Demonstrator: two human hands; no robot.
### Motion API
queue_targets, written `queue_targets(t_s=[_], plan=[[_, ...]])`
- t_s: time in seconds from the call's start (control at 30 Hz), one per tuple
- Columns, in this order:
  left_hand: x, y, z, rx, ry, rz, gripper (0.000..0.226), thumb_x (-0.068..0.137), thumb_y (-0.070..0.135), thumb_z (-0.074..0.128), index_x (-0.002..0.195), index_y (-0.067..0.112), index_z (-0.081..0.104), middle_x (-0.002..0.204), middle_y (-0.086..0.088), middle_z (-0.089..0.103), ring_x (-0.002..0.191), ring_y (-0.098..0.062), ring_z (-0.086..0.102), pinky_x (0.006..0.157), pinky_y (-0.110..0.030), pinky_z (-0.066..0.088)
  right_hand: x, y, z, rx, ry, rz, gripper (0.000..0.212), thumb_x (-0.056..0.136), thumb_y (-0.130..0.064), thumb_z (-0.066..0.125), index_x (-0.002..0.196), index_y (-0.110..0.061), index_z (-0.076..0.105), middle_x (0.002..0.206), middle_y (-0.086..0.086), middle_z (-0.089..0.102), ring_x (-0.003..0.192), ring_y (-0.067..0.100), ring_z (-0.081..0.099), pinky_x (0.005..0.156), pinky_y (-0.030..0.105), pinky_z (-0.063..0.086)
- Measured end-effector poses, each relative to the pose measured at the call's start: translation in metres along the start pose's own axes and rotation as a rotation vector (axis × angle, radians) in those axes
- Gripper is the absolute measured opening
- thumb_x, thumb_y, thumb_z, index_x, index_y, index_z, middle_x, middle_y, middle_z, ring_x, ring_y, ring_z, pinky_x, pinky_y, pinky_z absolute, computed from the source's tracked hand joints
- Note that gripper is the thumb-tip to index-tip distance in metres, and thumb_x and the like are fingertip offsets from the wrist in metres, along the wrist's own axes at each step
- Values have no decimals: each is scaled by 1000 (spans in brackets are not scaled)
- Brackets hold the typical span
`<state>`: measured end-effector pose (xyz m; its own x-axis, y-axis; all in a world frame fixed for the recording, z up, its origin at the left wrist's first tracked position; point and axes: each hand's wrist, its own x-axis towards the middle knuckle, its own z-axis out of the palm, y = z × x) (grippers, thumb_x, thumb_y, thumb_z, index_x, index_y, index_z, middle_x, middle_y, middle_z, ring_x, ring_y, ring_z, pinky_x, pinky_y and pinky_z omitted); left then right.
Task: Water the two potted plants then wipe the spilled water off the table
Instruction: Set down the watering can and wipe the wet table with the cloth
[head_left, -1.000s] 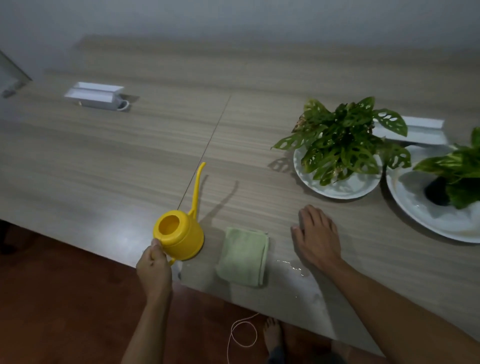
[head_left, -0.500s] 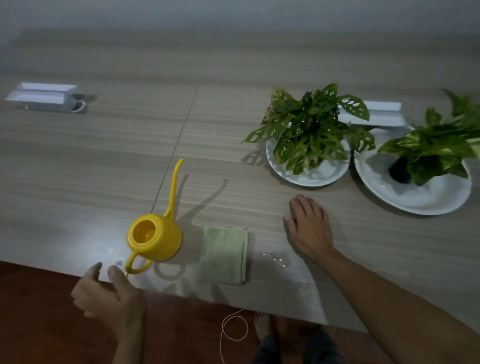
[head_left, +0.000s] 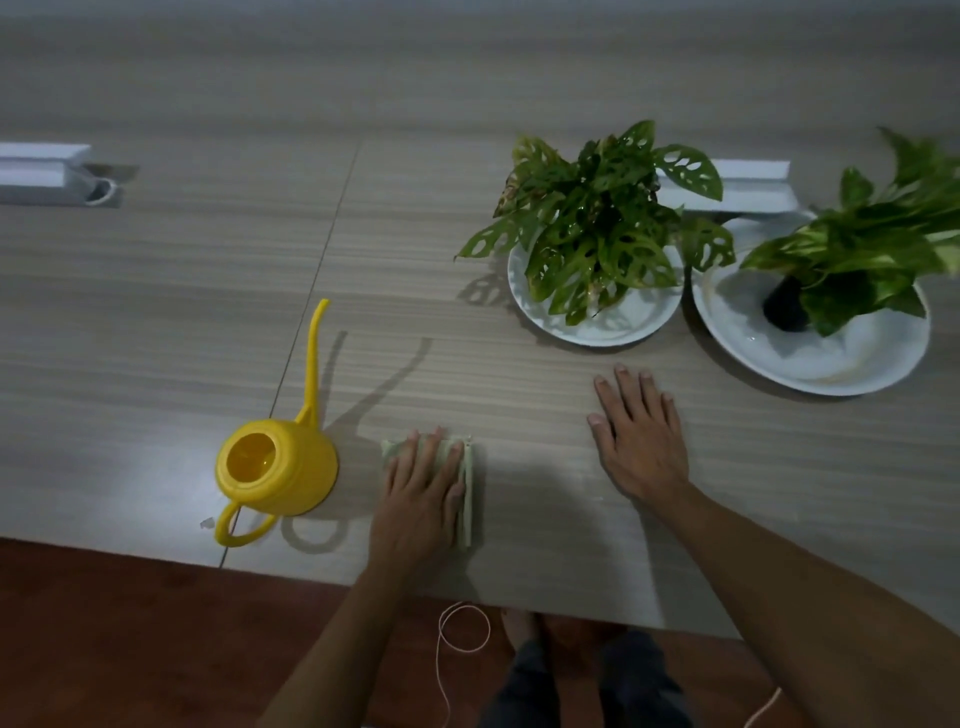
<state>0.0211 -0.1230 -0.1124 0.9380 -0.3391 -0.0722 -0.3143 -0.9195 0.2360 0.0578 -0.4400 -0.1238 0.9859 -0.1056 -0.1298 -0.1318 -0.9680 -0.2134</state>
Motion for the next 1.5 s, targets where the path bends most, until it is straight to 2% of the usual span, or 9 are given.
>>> queue_targets(t_s=[0.2,0.4,0.57,0.7,0.83,1.03,1.17,1.27,1.5], plan=[[-17,11,19,40,24,-89,64,101,42,29,160,25,12,169,-2,9,155,-28,7,121,-55,16,1,2,6,1,-9,20,58,100,-57,10,155,-39,8,165,-9,-1,152,16,-8,122,43,-2],[27,28,16,63,-57,50,62,101,46,28,160,27,17,168,-1,13,155,-27,6,120,-58,17,1,2,7,-18,-1,24,59,100,-56,11,155,-38,8,166,-9,-2,152,16,-8,123,45,1],[10,-4,-1,77,18,-273,60,102,42,27,159,26,22,167,-4,18,154,-30,13,120,-58,15,1,2,5,-15,6,23,59,99,-55,13,155,-37,10,166,-8,1,152,18,-5,123,46,3],[-29,61,28,13,-66,-92,62,102,47,23,160,29,13,169,0,9,155,-28,6,119,-59,15,-1,2,4,-5,38,7,59,99,-53,21,155,-33,20,165,-4,12,152,23,5,122,48,9],[30,66,27,44,-70,93,61,102,48,24,160,33,11,169,3,6,155,-26,2,119,-58,16,0,2,4,-16,30,8,60,98,-54,19,155,-34,18,166,-5,10,152,22,3,122,47,6],[14,18,4,91,33,-292,59,103,41,25,159,26,20,167,-3,15,153,-33,16,119,-58,16,0,2,3,-12,56,0,56,101,-49,28,154,-32,21,165,-4,13,152,23,6,122,47,9],[-25,88,32,13,-48,-55,63,101,42,30,160,28,13,169,4,9,155,-29,7,120,-59,14,-1,4,5,-20,76,-3,57,99,-49,32,153,-31,27,164,-3,19,151,25,12,120,48,13],[21,88,26,39,-74,108,61,102,44,31,160,31,16,168,6,11,155,-26,4,120,-58,16,2,4,5,-28,64,-14,58,98,-51,30,153,-31,27,164,-2,20,151,26,13,120,49,14],[-13,32,3,76,-18,-261,59,103,39,25,159,24,18,167,-3,16,153,-31,18,117,-58,22,-9,22,4,-28,56,-38,55,102,-49,24,154,-30,23,164,-1,19,151,24,10,120,45,13]])
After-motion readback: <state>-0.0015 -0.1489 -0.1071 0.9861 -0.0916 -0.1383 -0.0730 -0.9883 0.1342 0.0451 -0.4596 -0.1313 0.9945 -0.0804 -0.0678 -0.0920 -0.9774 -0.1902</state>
